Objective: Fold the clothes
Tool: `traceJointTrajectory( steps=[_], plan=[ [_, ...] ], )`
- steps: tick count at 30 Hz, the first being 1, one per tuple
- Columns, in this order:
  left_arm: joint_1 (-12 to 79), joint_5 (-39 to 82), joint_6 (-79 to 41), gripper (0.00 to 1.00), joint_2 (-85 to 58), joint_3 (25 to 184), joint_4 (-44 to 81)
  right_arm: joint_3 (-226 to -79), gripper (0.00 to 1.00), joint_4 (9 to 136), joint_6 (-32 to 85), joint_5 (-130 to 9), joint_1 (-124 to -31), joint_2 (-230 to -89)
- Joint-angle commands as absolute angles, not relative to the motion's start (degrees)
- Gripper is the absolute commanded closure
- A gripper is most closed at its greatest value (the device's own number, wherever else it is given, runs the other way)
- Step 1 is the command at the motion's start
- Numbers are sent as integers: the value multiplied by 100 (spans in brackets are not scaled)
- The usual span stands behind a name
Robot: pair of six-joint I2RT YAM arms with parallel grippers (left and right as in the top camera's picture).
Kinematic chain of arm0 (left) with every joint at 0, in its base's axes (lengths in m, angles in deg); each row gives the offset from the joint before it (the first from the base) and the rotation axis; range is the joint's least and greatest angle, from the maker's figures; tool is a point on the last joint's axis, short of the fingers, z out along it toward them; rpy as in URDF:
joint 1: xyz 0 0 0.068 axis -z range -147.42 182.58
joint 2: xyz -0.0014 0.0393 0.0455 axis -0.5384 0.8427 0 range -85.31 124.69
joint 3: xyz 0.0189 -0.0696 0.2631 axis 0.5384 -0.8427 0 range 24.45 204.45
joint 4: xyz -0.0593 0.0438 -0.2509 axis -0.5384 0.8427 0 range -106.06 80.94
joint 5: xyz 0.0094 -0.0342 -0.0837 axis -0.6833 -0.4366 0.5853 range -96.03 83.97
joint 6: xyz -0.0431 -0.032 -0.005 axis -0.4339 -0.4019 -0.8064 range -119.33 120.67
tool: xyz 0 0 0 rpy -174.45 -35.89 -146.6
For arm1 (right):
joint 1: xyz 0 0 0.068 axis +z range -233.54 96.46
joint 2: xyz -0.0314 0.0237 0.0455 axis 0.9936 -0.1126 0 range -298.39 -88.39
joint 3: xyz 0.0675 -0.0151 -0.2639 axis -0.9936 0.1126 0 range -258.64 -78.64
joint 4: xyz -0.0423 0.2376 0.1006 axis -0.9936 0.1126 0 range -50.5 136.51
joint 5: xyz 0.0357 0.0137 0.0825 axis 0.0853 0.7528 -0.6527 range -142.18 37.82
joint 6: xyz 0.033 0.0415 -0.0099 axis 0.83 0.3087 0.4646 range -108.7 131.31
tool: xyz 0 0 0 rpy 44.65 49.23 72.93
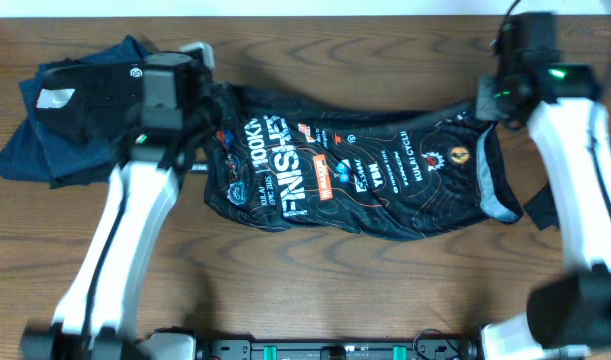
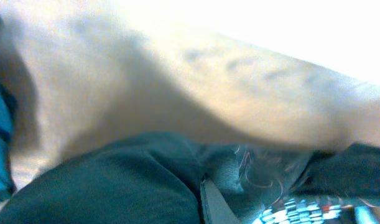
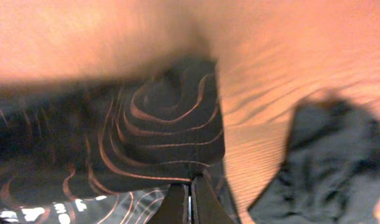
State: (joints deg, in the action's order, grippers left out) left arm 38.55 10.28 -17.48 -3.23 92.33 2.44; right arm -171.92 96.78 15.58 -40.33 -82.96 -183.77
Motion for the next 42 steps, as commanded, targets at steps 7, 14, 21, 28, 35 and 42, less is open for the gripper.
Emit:
traceJointTrajectory(
  steps=[7,14,21,28,35,42],
  plan=[
    [3801,1041,-1713,94,-2882,9351,360,-17845,99,10115,1702,-3998,-8628,-16440],
    [3801,862,-1689,94,-4609,9351,603,-18302,99,10185,1962,-3720,-9078,-15356],
    [3801,628,-1665,94,-5206,9351,706,-18761,99,10074,1827,-3453,-9336,-15000],
    [3801,633,-1648,94,-4856,9349,867,-18776,99,10159,1811,-3416,-9338,-15247],
    [3801,777,-1648,94,-3881,9347,894,-18772,99,10273,1783,-3672,-9336,-16206],
    [3801,1723,-1650,94,-1562,9351,-431,-18772,99,10039,1396,-4341,-9332,-18038]
  ],
)
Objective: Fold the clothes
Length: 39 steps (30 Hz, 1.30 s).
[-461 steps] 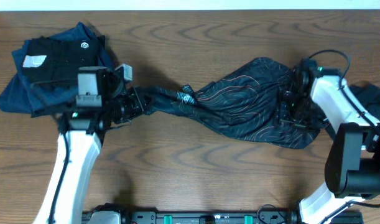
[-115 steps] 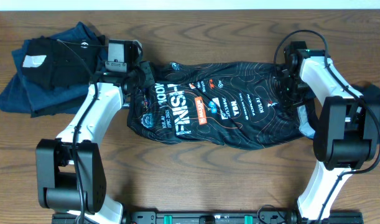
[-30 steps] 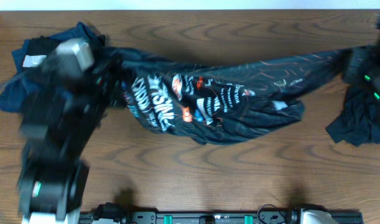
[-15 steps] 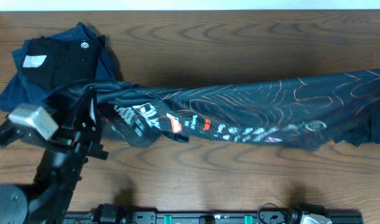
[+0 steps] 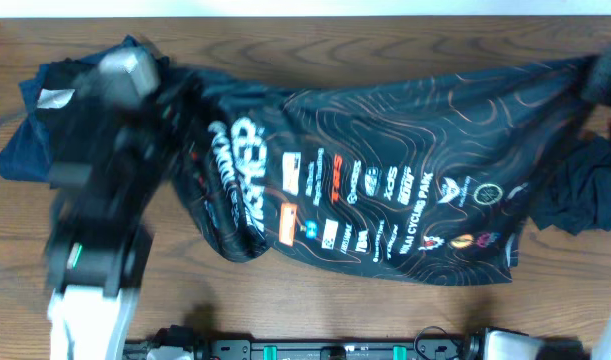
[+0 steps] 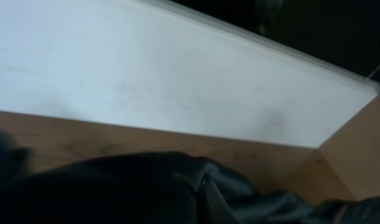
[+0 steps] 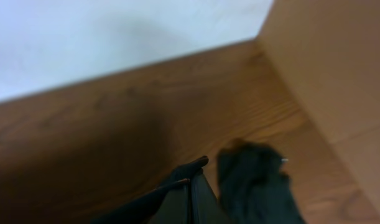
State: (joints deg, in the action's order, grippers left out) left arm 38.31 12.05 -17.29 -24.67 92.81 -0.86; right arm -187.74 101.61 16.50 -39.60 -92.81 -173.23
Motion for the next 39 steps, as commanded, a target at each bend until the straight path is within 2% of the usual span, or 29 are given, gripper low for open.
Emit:
traceJointTrajectory(
  steps=[1,6,11,15,19,22,24,28,30,33,36,39],
  plan=[
    [3801,1850,-1650,94,-1201,9375,-715,-18772,99,9912,1396,-4439,-9332,-18298],
    [3770,1951,-1687,94,547,10044,-1760,-18776,99,8740,1663,-4548,-9334,-19391],
    [3521,2077,-2627,94,1754,11650,-2368,-19023,99,7438,1886,-3971,-9334,-19498],
    [3315,2123,-3130,94,2165,13073,-3001,-20068,99,7359,2100,-3858,-9338,-19478],
    [3176,2469,-3071,94,2154,14092,-2733,-20997,99,7659,2045,-3845,-9338,-19478],
    [3125,3406,-3069,94,2058,14330,-1893,-21213,99,8155,1794,-3746,-9338,-19478],
    [3125,4025,-2983,94,2014,14330,-905,-21194,99,8686,1687,-3547,-9338,-19483],
    [3125,4700,-2170,94,2016,14297,2067,-20826,99,9785,1654,-3268,-9338,-19520],
    [3125,4414,-1160,94,2036,14245,3903,-20446,99,10135,1567,-3296,-9338,-19540],
    [3128,3151,-417,94,2058,14057,5667,-19742,99,10574,1459,-3309,-9338,-19540],
    [3136,2239,-354,94,2058,13683,6655,-18951,99,10957,1459,-3305,-9340,-19540],
    [3136,2191,98,94,2058,13228,7365,-18191,99,11265,1470,-3309,-9364,-19540]
  ],
)
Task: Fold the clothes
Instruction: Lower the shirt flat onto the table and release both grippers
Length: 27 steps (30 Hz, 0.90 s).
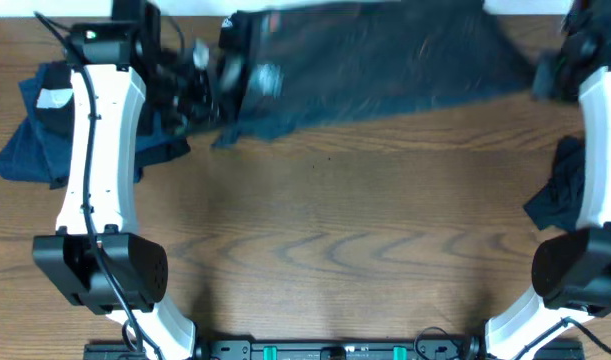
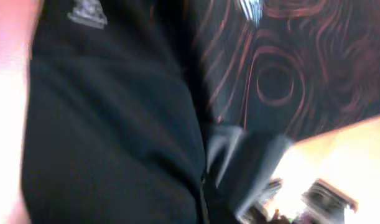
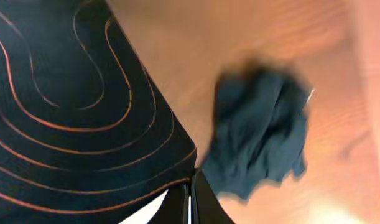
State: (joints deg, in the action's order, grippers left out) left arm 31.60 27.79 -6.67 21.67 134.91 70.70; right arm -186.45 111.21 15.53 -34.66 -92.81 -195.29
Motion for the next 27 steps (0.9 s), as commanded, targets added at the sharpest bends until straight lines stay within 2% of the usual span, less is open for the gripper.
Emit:
traceJointTrajectory(
  steps=[1,7,16,27],
  plan=[
    [3138,2191,203,94,2055,13058,7529,-17948,99,11368,1545,-3300,-9380,-19540],
    [3143,2191,273,94,2053,11681,7665,-17026,99,11818,2141,-3340,-9832,-19537],
    [3141,2174,363,94,1846,9574,7083,-16724,99,12231,2157,-3853,-10512,-19308],
    [3141,2176,-28,94,355,8700,6721,-16210,99,12277,2146,-4033,-10521,-19120]
  ],
)
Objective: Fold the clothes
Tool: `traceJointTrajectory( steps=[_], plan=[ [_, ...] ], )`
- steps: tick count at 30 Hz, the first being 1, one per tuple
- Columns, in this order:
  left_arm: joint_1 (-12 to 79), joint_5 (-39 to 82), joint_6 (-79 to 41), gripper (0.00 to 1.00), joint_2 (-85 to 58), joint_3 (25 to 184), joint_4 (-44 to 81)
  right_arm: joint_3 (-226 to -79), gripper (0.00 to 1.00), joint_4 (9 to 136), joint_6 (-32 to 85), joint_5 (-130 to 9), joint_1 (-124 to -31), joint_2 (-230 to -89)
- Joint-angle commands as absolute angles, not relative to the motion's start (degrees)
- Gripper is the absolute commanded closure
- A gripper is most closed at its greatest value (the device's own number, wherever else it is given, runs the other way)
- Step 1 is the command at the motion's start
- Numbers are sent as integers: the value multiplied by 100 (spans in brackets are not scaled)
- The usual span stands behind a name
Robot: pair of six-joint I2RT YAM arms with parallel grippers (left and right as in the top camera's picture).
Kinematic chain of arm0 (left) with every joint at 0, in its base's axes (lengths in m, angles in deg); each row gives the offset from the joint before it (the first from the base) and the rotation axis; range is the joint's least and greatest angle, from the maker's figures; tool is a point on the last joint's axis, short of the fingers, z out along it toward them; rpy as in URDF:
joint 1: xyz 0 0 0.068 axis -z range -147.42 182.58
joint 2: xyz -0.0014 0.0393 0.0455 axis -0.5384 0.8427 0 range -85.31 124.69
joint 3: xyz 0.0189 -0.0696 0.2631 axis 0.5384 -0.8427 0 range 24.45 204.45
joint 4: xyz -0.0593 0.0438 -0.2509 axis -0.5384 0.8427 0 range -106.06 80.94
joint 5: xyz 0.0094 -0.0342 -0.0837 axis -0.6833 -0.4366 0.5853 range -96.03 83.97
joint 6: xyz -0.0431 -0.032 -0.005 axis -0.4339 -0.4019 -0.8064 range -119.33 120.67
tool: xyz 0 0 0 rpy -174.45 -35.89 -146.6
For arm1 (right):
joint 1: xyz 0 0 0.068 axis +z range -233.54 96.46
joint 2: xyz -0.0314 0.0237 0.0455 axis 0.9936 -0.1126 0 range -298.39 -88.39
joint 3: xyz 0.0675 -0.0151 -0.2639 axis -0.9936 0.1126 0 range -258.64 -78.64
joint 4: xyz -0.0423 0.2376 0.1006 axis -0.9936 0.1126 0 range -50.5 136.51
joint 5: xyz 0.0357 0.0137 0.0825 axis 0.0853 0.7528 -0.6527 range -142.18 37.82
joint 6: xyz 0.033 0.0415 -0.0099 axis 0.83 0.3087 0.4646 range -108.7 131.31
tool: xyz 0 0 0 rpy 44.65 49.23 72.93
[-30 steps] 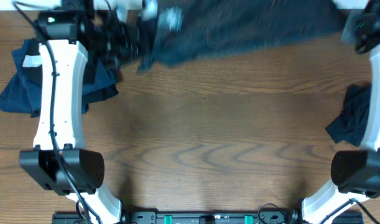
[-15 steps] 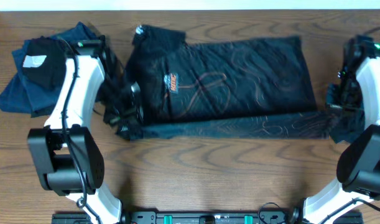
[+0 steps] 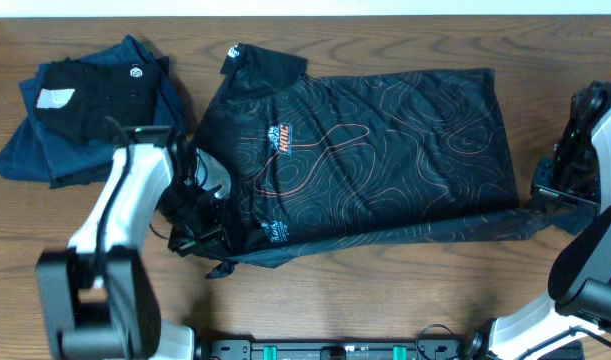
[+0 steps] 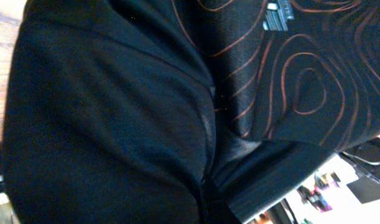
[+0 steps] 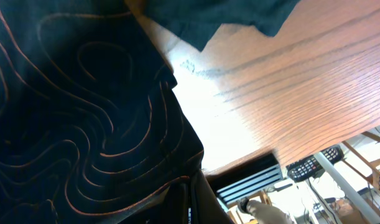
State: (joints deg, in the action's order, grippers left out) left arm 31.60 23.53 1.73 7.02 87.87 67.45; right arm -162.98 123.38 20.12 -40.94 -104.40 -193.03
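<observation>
A black jersey with orange contour lines lies spread flat across the middle of the wooden table, collar at the far left. My left gripper is shut on its near left corner. In the left wrist view the jersey's fabric fills the frame around the left gripper. At the jersey's near right corner my right gripper is shut on the hem. The right wrist view has the right gripper pinching the patterned cloth by the table's front edge.
A pile of dark blue and black clothes sits at the far left corner. Another dark garment lies on the wood beyond the right gripper. Bare table runs along the front edge below the jersey.
The jersey was stretched and blurred along the table's far edge between both grippers. Now it lies flat on the table, and both grippers are at its near corners, closer to the front edge.
First the jersey lay bunched mid-table, sponsor print up, with a gripper shut on each end. Then it was stretched wide between the arms. After that it was at the far edge. Now it rests flat, its plainer contour-lined face up, both grippers still shut on it.
</observation>
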Motion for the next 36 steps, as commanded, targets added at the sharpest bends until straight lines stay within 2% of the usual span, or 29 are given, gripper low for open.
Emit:
traceJointTrajectory(
  steps=[1,9,21,36],
  plan=[
    [3141,2176,-52,94,252,8680,6655,-16208,99,12246,2106,-4089,-10521,-19113],
    [3141,2174,-361,94,130,8656,5512,-16208,99,11792,1892,-4620,-10383,-19113],
    [3141,2174,-697,92,208,8656,4093,-16027,99,11044,1901,-4620,-9780,-19115],
    [3141,2174,-697,90,825,8656,3494,-15725,99,10246,1899,-4601,-9778,-19115]
  ],
)
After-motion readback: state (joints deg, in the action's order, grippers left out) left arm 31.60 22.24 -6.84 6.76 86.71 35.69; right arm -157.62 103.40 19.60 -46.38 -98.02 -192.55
